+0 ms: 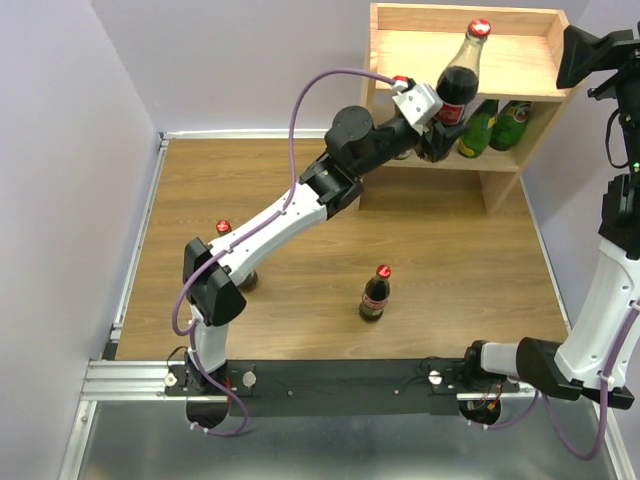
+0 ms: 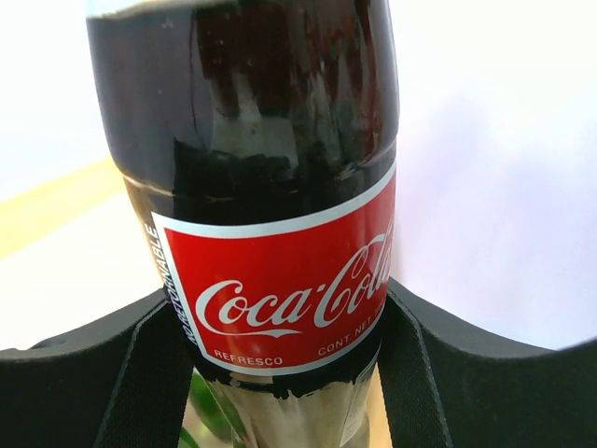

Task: Place and organize the beverage onto the shelf
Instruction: Place the drink on the shelf.

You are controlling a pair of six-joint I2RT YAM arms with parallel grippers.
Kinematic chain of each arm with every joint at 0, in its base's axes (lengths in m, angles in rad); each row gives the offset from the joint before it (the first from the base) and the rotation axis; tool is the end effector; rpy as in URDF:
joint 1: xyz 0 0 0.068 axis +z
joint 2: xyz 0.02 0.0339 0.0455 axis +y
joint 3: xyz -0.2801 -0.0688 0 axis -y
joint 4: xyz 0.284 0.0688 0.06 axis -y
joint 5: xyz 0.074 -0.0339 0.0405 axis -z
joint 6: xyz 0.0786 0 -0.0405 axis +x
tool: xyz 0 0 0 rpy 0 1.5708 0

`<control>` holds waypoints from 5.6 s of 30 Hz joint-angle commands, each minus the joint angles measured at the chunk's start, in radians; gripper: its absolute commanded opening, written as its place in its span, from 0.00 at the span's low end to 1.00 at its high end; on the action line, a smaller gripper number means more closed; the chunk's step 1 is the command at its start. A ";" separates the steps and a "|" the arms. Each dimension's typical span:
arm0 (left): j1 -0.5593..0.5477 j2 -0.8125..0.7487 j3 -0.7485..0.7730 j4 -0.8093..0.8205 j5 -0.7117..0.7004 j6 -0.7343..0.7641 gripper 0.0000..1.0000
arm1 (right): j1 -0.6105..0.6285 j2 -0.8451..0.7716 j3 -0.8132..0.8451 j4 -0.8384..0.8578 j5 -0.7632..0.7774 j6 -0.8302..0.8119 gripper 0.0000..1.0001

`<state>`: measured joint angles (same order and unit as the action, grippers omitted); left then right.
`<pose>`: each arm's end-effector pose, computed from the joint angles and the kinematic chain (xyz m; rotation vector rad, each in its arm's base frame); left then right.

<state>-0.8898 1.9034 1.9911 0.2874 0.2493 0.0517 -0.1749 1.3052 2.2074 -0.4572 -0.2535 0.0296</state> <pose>0.3179 -0.4231 0.5179 0.7622 0.9970 -0.8787 0.2111 -0.0173 0.7084 -0.1105 1.1356 0.0135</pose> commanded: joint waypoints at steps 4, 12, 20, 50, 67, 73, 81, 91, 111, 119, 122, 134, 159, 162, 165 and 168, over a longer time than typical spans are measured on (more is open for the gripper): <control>0.018 -0.060 0.210 0.162 -0.123 0.005 0.00 | 0.002 -0.040 -0.116 -0.018 0.148 -0.077 1.00; 0.058 0.048 0.439 0.091 -0.189 0.004 0.00 | 0.002 -0.104 -0.357 0.012 0.094 -0.080 1.00; 0.094 0.105 0.494 0.130 -0.231 -0.007 0.00 | 0.002 -0.172 -0.604 0.066 0.037 -0.071 1.00; 0.118 0.253 0.572 0.246 -0.381 0.036 0.00 | 0.005 0.142 -0.405 0.422 -0.745 0.278 0.94; 0.126 0.281 0.581 0.274 -0.370 0.023 0.00 | 0.144 0.428 0.060 0.623 -0.823 0.550 0.95; 0.126 0.279 0.580 0.274 -0.369 0.025 0.00 | 0.206 0.497 0.146 0.621 -0.782 0.558 0.96; 0.126 0.283 0.574 0.272 -0.360 0.023 0.00 | 0.252 0.569 0.224 0.612 -0.739 0.550 0.95; 0.124 0.289 0.574 0.277 -0.343 0.023 0.00 | 0.284 0.620 0.267 0.574 -0.661 0.489 0.93; 0.127 0.302 0.563 0.295 -0.318 0.033 0.00 | 0.316 0.686 0.339 0.493 -0.517 0.320 0.66; 0.126 0.293 0.545 0.309 -0.326 0.028 0.00 | 0.316 0.683 0.345 0.473 -0.464 0.254 0.34; 0.127 0.290 0.537 0.311 -0.334 0.022 0.00 | 0.316 0.683 0.345 0.471 -0.449 0.237 0.33; 0.130 0.286 0.518 0.311 -0.338 0.005 0.29 | 0.318 0.686 0.344 0.474 -0.403 0.190 0.32; 0.135 0.301 0.499 0.318 -0.294 0.027 0.39 | 0.318 0.664 0.268 0.480 -0.487 -0.017 0.29; 0.137 0.295 0.492 0.317 -0.292 0.027 0.42 | 0.318 0.661 0.268 0.480 -0.483 -0.019 0.29; 0.137 0.290 0.483 0.318 -0.292 0.025 0.45 | 0.318 0.660 0.264 0.480 -0.484 -0.019 0.29; 0.137 0.287 0.474 0.317 -0.292 0.023 0.50 | 0.319 0.657 0.259 0.480 -0.478 -0.051 0.29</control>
<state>-0.7483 2.2360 2.4619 0.4942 -0.0677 0.0673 0.1669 1.9442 2.4985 0.0219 -0.8043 0.1497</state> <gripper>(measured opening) 0.731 0.686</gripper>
